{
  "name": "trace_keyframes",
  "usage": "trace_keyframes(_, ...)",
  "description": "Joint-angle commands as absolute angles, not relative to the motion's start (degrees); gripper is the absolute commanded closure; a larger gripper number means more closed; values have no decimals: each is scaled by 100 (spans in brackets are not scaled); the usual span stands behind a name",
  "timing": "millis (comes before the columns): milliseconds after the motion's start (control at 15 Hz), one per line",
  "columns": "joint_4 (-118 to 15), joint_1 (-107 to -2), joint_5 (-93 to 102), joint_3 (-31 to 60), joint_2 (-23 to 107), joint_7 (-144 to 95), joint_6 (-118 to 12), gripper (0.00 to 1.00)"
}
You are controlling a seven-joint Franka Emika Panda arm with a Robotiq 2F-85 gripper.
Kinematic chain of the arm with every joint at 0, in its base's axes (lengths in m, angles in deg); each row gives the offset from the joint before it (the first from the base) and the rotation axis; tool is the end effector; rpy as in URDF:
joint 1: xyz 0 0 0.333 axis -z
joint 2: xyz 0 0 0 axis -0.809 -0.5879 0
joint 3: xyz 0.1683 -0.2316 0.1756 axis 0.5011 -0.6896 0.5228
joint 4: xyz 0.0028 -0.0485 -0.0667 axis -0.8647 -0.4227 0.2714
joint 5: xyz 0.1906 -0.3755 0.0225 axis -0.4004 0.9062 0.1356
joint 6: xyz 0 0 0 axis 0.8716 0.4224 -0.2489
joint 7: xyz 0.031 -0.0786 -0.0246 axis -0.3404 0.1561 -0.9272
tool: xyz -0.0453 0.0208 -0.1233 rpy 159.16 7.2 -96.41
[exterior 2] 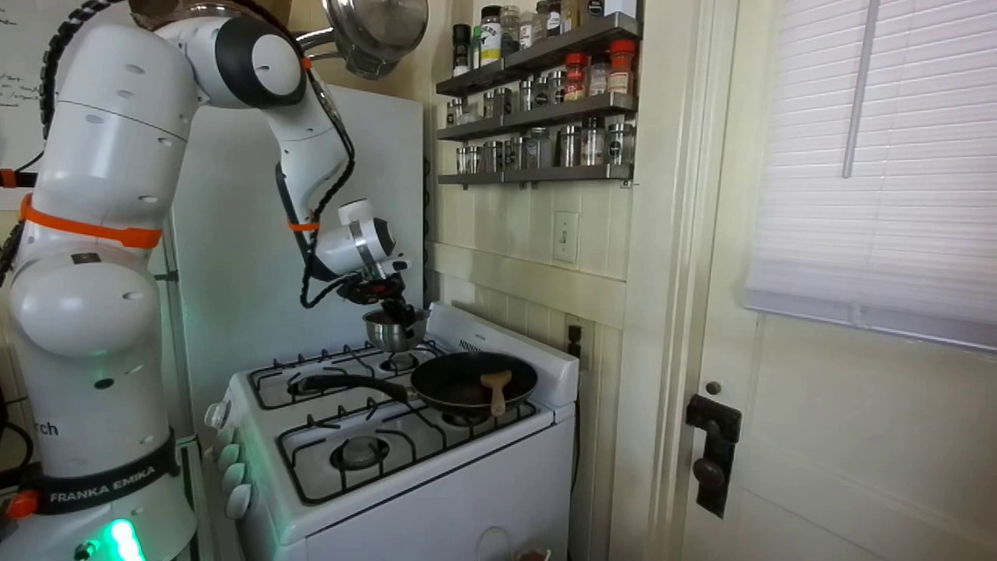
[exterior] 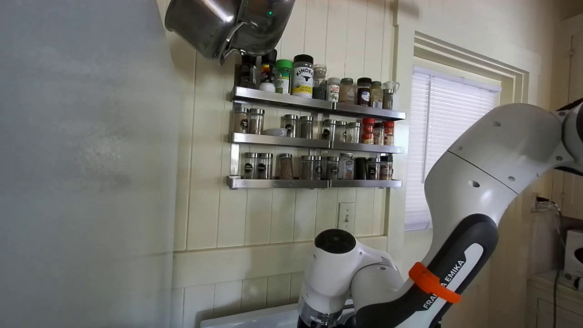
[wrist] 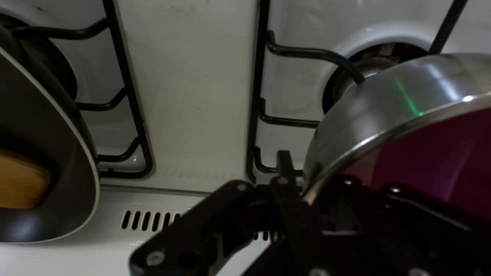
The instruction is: Move the silver bowl forward, then use the wooden spoon to stir in the pan
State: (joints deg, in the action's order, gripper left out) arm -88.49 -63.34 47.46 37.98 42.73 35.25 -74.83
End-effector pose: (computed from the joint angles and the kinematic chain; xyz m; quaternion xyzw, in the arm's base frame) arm 0.4988 0.2981 0.2332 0.9816 0.0340 0.1857 0.0276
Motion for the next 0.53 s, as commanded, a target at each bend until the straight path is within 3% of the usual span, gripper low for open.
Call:
trace_keyframes(0, -8872, -6202, 4519, 3886, 4277, 3186, -7585, 100)
trace_keyframes(267, -9114, -6285, 3177, 3743, 4637, 1644, -7574, 98)
trace_keyframes(467, -9267, -5058, 2509, 5143, 4619, 258, -7464, 98)
